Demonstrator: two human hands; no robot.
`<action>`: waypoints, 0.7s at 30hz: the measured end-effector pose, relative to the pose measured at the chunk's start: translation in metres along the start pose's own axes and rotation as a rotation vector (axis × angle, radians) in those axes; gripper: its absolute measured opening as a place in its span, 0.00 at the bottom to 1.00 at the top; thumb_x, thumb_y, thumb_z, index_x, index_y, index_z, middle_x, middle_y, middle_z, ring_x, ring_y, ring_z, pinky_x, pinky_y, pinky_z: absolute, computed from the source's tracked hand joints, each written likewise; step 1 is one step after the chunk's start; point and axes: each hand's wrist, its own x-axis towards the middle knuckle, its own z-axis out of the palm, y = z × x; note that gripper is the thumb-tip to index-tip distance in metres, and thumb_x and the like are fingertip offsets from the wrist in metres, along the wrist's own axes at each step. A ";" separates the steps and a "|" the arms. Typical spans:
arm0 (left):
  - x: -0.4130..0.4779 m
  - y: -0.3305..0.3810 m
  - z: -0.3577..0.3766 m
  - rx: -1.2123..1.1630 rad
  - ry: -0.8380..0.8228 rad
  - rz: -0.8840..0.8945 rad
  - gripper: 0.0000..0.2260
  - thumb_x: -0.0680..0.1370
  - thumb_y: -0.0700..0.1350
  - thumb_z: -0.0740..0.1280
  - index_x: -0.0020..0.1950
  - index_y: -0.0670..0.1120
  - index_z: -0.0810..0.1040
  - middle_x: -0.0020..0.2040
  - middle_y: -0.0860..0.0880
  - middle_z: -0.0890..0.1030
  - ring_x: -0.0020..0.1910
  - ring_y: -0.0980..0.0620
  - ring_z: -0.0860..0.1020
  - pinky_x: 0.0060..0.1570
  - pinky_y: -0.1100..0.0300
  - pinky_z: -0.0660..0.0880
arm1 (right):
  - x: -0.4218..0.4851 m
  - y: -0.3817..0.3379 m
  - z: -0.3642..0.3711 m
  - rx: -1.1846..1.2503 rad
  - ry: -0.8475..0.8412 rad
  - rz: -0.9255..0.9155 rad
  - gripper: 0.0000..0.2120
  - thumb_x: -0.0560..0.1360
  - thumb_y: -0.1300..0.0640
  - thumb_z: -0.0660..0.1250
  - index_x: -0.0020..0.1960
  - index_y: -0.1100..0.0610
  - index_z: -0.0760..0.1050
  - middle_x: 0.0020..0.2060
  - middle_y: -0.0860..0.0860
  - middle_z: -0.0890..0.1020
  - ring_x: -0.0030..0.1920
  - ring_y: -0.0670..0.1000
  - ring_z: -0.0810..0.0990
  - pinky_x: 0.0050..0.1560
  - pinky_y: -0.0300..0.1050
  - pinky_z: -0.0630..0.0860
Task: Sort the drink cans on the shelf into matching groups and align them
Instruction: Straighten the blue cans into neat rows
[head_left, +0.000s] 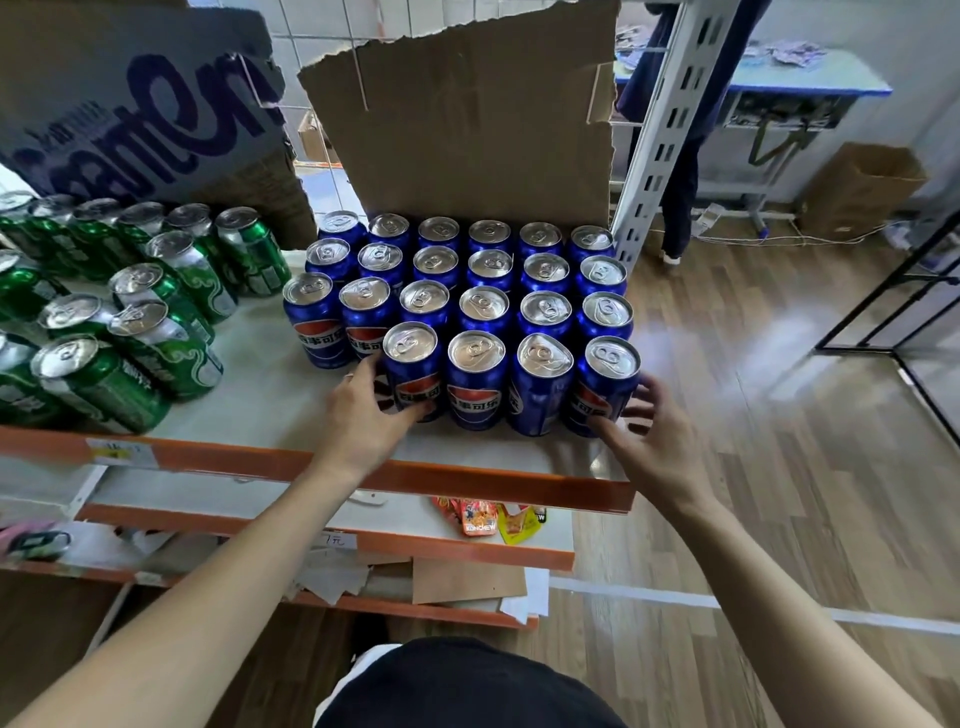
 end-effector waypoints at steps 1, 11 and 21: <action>-0.002 0.002 0.001 -0.001 0.006 0.005 0.29 0.69 0.49 0.79 0.66 0.44 0.73 0.59 0.46 0.79 0.54 0.52 0.76 0.54 0.58 0.73 | 0.000 0.002 -0.002 -0.011 -0.016 -0.003 0.31 0.69 0.51 0.77 0.68 0.54 0.69 0.58 0.49 0.79 0.53 0.48 0.80 0.50 0.44 0.78; -0.010 0.014 0.001 0.052 0.110 0.094 0.36 0.71 0.50 0.77 0.73 0.42 0.65 0.68 0.44 0.69 0.67 0.48 0.69 0.63 0.62 0.65 | 0.003 -0.019 -0.005 -0.073 0.072 -0.135 0.40 0.69 0.50 0.78 0.74 0.54 0.62 0.67 0.53 0.71 0.60 0.48 0.73 0.57 0.45 0.74; 0.014 0.015 -0.014 0.053 -0.001 0.087 0.31 0.72 0.54 0.76 0.70 0.45 0.71 0.65 0.46 0.75 0.64 0.48 0.73 0.60 0.60 0.68 | 0.019 -0.026 -0.005 -0.102 -0.005 -0.181 0.34 0.71 0.57 0.76 0.74 0.53 0.66 0.62 0.51 0.75 0.59 0.48 0.75 0.60 0.53 0.77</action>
